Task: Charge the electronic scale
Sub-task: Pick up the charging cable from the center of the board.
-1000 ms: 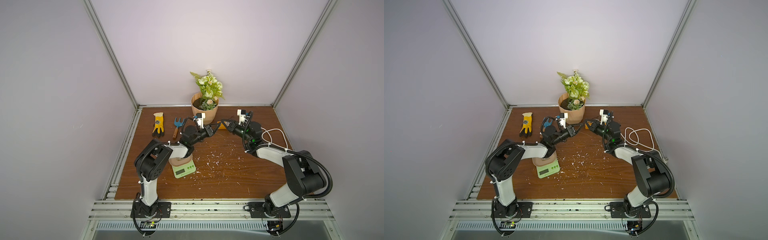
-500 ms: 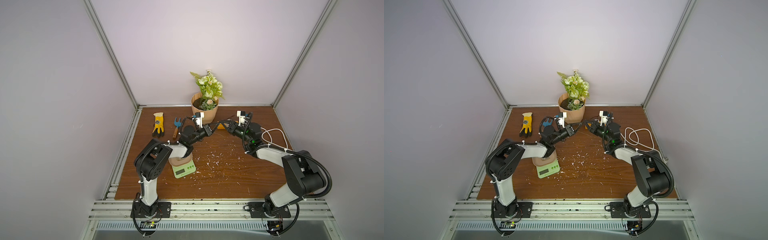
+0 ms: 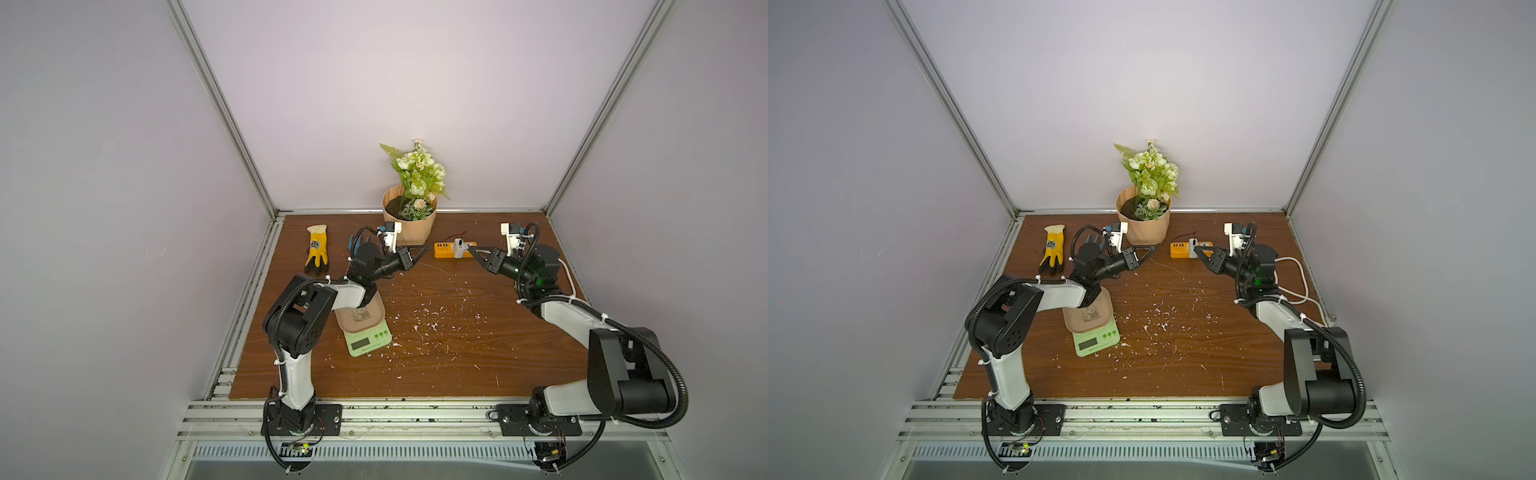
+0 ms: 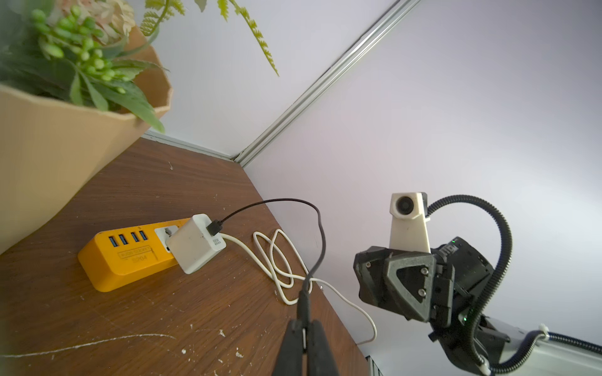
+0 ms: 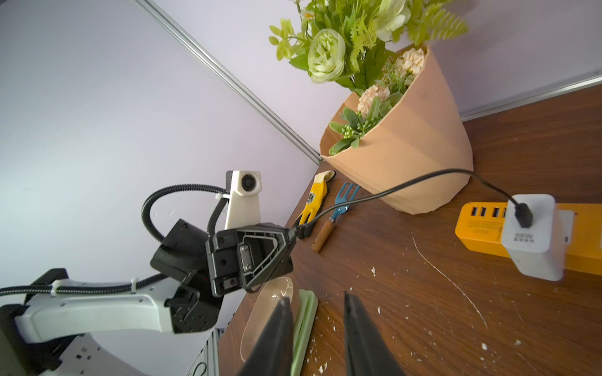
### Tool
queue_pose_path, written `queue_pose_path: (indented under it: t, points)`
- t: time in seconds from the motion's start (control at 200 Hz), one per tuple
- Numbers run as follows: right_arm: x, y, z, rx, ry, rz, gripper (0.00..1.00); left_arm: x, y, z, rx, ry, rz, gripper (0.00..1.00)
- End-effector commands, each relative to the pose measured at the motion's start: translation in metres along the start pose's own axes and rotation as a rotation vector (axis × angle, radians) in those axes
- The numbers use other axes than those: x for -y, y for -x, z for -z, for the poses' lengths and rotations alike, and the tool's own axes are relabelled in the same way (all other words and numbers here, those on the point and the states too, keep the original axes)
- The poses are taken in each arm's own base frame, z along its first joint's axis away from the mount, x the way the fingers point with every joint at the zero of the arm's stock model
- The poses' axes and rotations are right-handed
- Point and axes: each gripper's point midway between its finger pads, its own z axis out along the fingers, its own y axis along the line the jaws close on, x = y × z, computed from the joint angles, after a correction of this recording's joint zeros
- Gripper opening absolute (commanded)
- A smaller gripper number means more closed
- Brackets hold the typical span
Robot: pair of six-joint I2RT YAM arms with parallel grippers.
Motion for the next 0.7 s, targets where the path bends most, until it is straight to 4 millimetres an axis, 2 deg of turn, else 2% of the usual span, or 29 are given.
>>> queue_pose_path:
  t: [0.0,0.185,0.365,0.696]
  points:
    - [-0.043,0.004,-0.001,-0.102,0.156,0.185,0.31,0.015,0.0,-0.007,-0.113,-0.064,-0.116,0.04]
    - [-0.054,0.017,-0.007,-0.158,0.19,0.275,0.32,0.016,-0.003,-0.012,-0.215,-0.047,-0.207,0.04]
    - [-0.061,0.028,-0.019,-0.191,0.226,0.349,0.35,0.023,0.003,-0.013,-0.241,-0.047,-0.251,0.04]
    - [-0.057,0.018,-0.047,-0.274,0.271,0.38,0.37,0.034,0.01,-0.013,-0.239,-0.073,-0.278,0.04]
